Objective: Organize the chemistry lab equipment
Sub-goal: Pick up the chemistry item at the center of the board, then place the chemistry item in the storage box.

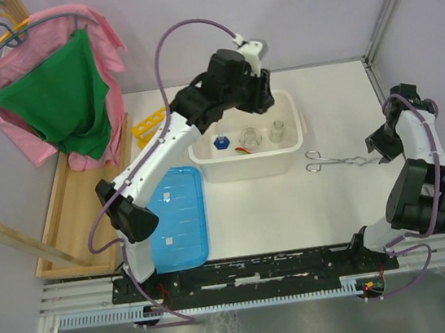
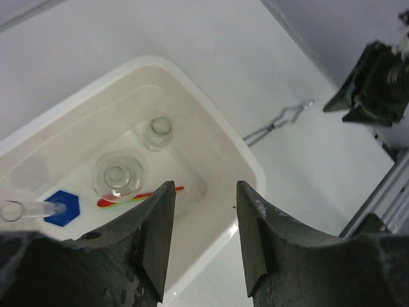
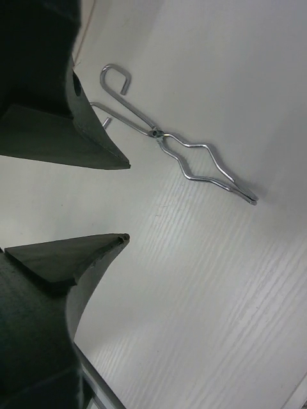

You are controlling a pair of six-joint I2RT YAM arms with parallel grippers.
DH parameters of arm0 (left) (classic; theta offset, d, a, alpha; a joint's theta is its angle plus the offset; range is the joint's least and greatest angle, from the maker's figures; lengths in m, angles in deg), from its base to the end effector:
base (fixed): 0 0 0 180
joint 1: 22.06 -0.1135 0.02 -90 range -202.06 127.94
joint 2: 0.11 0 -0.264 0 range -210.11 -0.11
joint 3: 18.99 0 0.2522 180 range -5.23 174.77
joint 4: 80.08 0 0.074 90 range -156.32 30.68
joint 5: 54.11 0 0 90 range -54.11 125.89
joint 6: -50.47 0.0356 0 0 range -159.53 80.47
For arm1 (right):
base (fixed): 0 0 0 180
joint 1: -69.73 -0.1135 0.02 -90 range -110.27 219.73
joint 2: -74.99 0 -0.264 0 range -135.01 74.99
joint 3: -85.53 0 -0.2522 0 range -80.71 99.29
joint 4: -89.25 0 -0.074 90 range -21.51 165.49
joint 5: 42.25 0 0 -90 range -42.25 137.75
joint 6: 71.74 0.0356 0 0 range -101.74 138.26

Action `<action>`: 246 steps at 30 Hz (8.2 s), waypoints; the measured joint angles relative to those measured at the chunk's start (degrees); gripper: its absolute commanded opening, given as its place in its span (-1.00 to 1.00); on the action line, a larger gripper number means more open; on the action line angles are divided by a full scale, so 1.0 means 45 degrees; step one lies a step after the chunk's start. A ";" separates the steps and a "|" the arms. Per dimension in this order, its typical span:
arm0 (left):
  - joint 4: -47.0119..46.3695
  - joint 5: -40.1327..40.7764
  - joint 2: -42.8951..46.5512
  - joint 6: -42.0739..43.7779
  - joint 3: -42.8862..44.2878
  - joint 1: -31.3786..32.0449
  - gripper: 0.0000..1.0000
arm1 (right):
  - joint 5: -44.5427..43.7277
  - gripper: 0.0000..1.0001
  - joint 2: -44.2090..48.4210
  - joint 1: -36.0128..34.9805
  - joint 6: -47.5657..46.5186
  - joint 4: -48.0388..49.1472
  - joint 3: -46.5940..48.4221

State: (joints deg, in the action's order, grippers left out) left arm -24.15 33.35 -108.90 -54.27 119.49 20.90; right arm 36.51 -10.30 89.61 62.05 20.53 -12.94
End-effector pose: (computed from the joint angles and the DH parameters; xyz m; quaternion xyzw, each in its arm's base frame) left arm 0.3080 -0.2890 0.4399 0.2183 0.8205 -0.2713 0.4534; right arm 0.2636 -0.1027 0.2562 0.5315 0.8278 -0.0633 0.1683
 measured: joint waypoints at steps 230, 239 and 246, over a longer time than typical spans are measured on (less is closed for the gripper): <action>0.0937 0.1962 -0.0641 0.2365 0.1302 0.1753 -0.95 | -0.1486 -0.15 0.4367 -0.2414 -0.0665 -0.1069 0.3915; 0.1345 -0.1171 0.0782 0.3900 0.0447 -0.0612 -0.93 | -0.0160 -0.20 0.2497 -0.2419 -0.0758 -0.0228 0.3886; 0.1957 -0.1797 0.0325 0.5950 -0.1559 -0.0287 -0.94 | 0.0398 -0.20 0.1661 -0.2414 -0.1083 0.0228 0.3891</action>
State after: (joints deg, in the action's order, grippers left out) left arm -15.34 25.26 -107.44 -27.50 112.48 19.61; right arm 38.30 -2.83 78.75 57.18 21.56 4.56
